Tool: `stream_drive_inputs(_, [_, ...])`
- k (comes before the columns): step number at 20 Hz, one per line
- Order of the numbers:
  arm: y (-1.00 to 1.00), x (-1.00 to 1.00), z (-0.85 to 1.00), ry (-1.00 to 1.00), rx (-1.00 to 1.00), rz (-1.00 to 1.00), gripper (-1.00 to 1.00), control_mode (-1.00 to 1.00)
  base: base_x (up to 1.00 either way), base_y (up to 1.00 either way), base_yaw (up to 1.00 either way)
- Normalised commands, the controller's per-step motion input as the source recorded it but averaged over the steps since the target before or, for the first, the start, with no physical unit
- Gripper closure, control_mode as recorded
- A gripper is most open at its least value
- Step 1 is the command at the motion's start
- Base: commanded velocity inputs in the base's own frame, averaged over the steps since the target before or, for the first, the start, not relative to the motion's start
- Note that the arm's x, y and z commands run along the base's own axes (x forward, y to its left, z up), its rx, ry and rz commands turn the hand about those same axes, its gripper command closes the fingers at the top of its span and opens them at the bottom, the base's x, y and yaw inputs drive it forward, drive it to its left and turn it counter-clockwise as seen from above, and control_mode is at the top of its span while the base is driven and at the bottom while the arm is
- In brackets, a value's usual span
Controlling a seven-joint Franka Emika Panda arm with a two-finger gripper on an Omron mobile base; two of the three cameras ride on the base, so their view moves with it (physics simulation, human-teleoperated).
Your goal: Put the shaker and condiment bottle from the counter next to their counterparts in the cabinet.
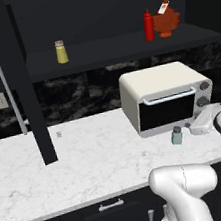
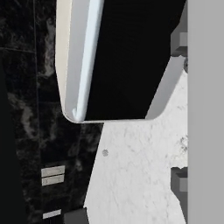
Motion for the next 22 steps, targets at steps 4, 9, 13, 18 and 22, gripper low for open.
stream_drive_inputs(4, [-0.20, 0.00, -0.24, 0.03, 0.02, 0.05, -1.00, -1.00, 0.00, 0.00, 0.00])
stream_drive_inputs(9, [-0.01, 0.01, -0.34, 0.03, 0.01, 0.00, -1.00, -1.00, 0.00, 0.00, 0.00])
stream_drive_inputs(13, [0.00, 0.01, -0.24, 0.02, 0.02, 0.02, -1.00, -1.00, 0.00, 0.00, 0.00])
stream_drive_inputs(18, [0.02, 0.01, -0.20, 0.05, 0.00, 0.03, -1.00, -1.00, 0.00, 0.00, 0.00])
stream_drive_inputs(22, [0.00, 0.07, -0.04, 0.00, 0.03, 0.02, -1.00, -1.00, 0.00, 0.00, 0.00])
